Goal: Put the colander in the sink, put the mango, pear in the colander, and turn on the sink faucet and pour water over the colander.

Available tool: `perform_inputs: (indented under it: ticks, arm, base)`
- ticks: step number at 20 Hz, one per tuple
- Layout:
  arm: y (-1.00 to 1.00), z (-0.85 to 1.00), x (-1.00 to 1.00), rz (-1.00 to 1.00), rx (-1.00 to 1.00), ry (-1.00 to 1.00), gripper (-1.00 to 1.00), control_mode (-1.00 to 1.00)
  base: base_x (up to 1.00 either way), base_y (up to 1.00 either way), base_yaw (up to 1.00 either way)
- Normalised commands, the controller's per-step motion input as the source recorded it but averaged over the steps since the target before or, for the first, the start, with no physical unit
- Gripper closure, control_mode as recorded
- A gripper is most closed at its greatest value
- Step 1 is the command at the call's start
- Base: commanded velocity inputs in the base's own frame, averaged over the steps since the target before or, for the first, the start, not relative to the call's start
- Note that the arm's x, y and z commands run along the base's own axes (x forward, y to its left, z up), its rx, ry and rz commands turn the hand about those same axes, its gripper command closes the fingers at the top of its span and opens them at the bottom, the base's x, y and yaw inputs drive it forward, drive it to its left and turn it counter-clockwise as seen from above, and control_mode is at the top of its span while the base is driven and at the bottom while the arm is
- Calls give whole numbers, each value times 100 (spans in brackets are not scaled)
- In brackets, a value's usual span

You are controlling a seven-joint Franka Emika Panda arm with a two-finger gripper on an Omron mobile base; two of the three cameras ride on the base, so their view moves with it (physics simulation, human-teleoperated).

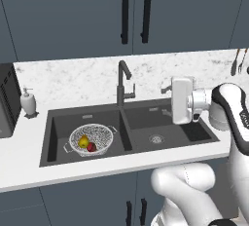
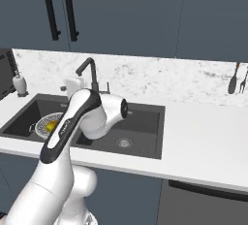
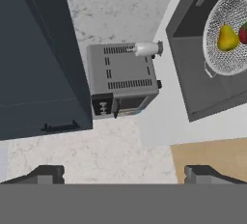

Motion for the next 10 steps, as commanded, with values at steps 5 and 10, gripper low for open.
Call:
perform_inputs:
  ticks: [5,10]
  arm:
    - [-1,-14,67,0,1,0,-100,-100]
    - [-5,0,52,0,-1,0,-100,-100]
  base:
    - [0,0,0]
    - [0,0,0]
